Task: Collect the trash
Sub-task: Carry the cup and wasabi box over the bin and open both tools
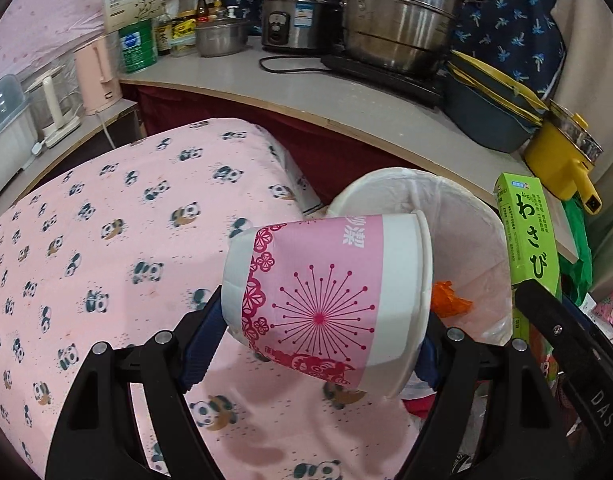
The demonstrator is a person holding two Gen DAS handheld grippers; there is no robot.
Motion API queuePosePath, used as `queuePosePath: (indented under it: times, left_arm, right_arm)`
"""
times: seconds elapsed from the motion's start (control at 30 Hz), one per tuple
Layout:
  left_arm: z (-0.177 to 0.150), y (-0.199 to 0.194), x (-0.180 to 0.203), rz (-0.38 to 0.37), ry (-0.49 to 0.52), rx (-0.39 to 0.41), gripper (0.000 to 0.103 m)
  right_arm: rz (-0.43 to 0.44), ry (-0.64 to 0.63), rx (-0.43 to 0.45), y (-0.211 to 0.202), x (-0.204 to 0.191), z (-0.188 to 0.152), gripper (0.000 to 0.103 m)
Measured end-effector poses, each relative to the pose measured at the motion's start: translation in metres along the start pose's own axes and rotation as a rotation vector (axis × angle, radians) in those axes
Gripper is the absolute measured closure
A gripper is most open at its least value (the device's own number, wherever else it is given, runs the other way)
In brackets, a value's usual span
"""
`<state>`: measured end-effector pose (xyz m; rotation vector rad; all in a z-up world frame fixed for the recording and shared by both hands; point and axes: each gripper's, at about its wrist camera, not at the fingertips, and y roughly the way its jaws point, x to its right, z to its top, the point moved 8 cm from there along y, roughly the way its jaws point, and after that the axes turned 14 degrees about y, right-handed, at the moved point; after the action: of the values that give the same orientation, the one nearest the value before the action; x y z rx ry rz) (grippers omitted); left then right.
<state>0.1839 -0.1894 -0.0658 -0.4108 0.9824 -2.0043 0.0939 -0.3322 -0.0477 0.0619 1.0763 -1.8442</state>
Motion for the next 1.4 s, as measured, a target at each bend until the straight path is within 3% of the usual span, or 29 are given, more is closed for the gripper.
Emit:
queuePosePath:
  times: [0.2, 0.43, 0.6, 1.07, 1.4]
  left_arm:
    - [0.018, 0.022, 0.041, -0.048, 0.065, -0.015, 0.028]
    - [0.034, 0.04, 0.061, -0.078, 0.091, -0.016, 0.027]
    - [0.04, 0.046, 0.059, -0.062, 0.086, -0.014, 0.02]
    - [0.04, 0.037, 0.012, -0.02, -0.015, 0.02, 0.019]
    - [0.076, 0.033, 0.03, -0.04, 0.018, 0.064, 0.019]
  right_arm:
    - [-0.036, 0.05, 0.006, 0.006, 0.034, 0.013, 0.052]
    - [-0.047, 0.072, 0.004, 0.015, 0.048, 0.02, 0.052]
    - [-0.048, 0.079, 0.007, 0.019, 0.05, 0.024, 0.052]
    - [-0.047, 0.059, -0.025, 0.042, 0.042, 0.025, 0.051]
    - [-0.055, 0.061, -0.012, 0.037, 0.045, 0.029, 0.051]
